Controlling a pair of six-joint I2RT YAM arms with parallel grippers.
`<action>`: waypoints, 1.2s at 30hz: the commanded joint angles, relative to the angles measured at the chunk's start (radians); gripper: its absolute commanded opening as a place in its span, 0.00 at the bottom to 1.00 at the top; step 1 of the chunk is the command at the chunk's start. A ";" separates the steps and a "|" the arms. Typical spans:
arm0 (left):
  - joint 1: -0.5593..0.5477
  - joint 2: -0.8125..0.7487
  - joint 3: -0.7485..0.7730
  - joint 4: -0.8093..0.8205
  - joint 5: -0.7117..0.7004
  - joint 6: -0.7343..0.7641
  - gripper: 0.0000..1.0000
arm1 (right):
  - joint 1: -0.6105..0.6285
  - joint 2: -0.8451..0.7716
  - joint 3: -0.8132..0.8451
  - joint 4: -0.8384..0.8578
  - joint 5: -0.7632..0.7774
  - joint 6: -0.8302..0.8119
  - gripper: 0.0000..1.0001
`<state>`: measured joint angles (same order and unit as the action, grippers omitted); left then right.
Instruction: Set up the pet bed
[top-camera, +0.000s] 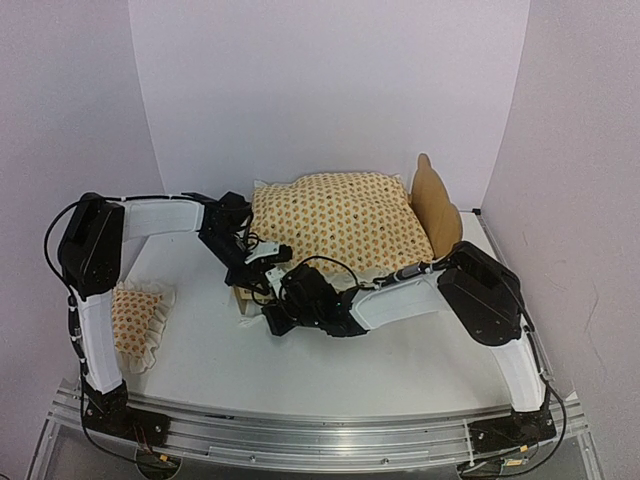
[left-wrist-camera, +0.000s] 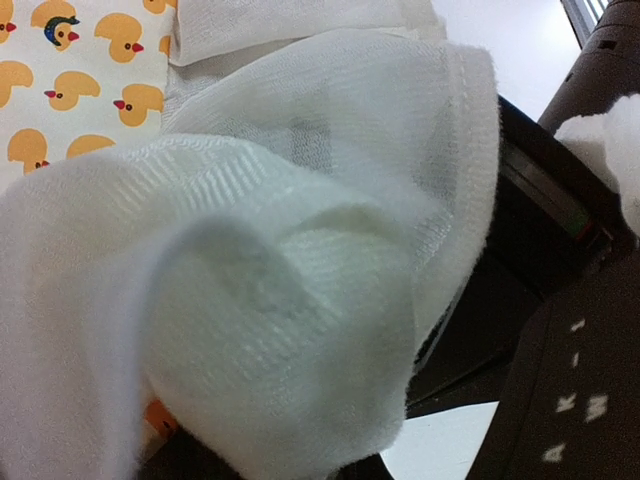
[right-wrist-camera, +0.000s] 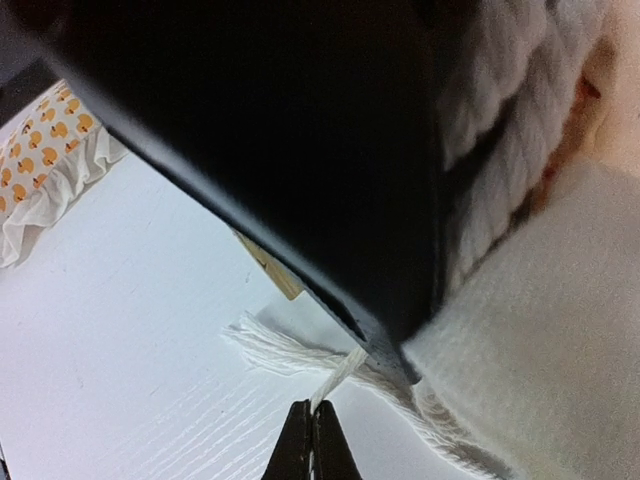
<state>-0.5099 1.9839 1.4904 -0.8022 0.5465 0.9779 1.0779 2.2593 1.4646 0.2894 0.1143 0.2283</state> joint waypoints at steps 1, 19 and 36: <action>0.060 -0.037 -0.029 0.246 -0.114 -0.067 0.19 | 0.096 0.002 0.029 -0.081 -0.291 0.055 0.00; 0.098 -0.291 0.036 -0.294 0.113 0.035 0.97 | 0.129 -0.343 -0.045 -0.210 -0.582 -0.035 0.00; 0.112 -0.418 -0.471 0.120 -0.033 0.086 0.88 | 0.124 -0.452 -0.310 -0.213 -0.434 0.205 0.00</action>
<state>-0.3822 1.5572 1.1179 -0.9683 0.6334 1.0422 1.2049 1.8217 1.1996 0.0852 -0.3660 0.3426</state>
